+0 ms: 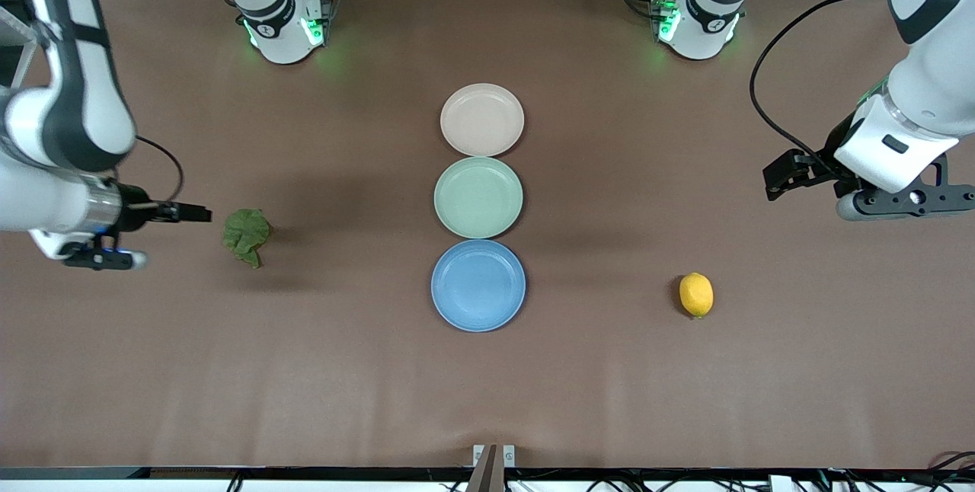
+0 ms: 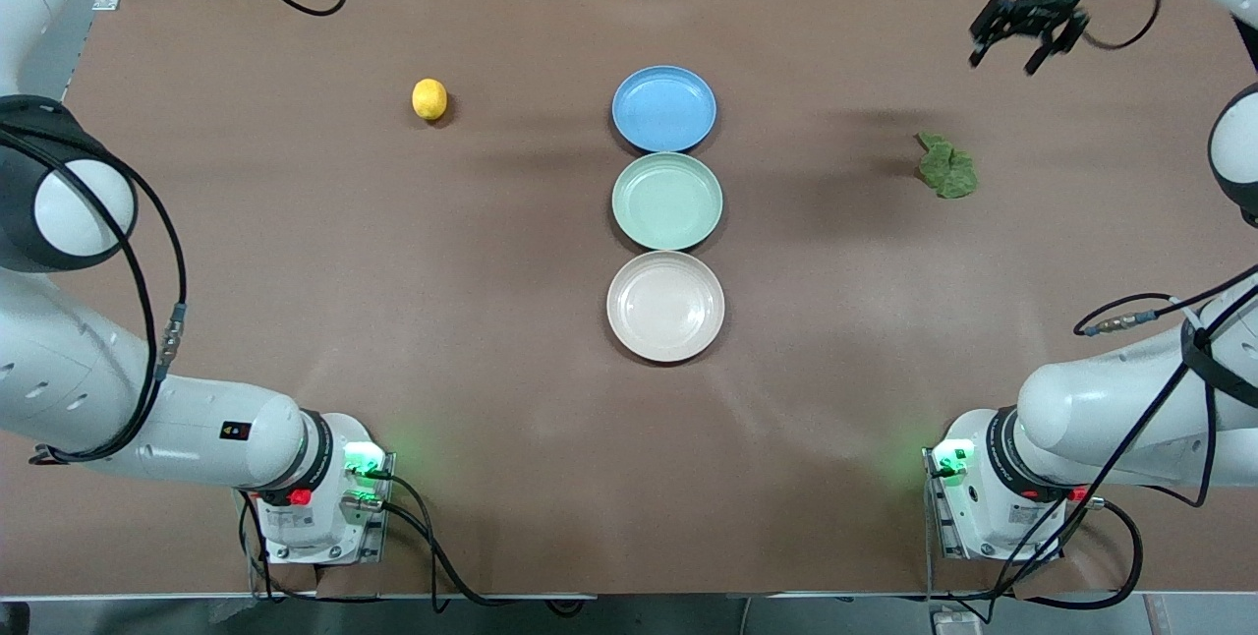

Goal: Pick lemon and lettuce from blue and beige plates

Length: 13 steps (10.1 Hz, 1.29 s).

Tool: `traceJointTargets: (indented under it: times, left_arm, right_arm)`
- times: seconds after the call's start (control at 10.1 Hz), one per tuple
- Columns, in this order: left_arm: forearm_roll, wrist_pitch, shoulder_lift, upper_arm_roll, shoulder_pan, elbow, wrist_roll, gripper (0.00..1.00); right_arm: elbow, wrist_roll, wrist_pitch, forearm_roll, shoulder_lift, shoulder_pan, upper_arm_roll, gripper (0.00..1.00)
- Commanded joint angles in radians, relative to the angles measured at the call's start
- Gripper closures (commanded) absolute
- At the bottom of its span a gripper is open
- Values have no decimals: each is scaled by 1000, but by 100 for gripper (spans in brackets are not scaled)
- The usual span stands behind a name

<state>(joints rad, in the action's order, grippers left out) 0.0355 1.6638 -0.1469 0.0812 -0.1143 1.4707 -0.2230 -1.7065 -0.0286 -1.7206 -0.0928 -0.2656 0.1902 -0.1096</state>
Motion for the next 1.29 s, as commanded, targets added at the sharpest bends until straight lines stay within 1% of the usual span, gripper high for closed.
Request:
traceJointTargets:
  times: [0.0,0.2,0.5,0.59,0.69,0.79,0.99,1.19]
  left_arm:
    - [-20,-7,27,0,8,14,13,0]
    - [-11,-7,21,-6,8,0,36,0]
    - [-9,-9,23,-9,8,-1,34,0]
    - [-5,-10,24,-9,10,-1,34,0]
    - [-5,-12,27,-9,10,2,36,0]
    - [-5,-22,29,-9,10,2,48,0]
    - [-6,-35,36,-14,31,5,74,0]
    - [-6,-42,38,-14,47,5,106,0]
  right_arm:
    - [149,24,136,13,26,6,-9,0]
    - [223,32,186,13,51,6,-10,0]
    - [238,32,243,16,130,5,-9,0]
    - [238,32,248,43,161,2,-15,0]
    - [235,32,266,68,195,-1,-21,0]
    - [231,33,271,68,228,-6,-24,0]
    - [213,35,256,79,258,-29,-27,0]
    - [136,35,199,102,307,-61,-30,0]
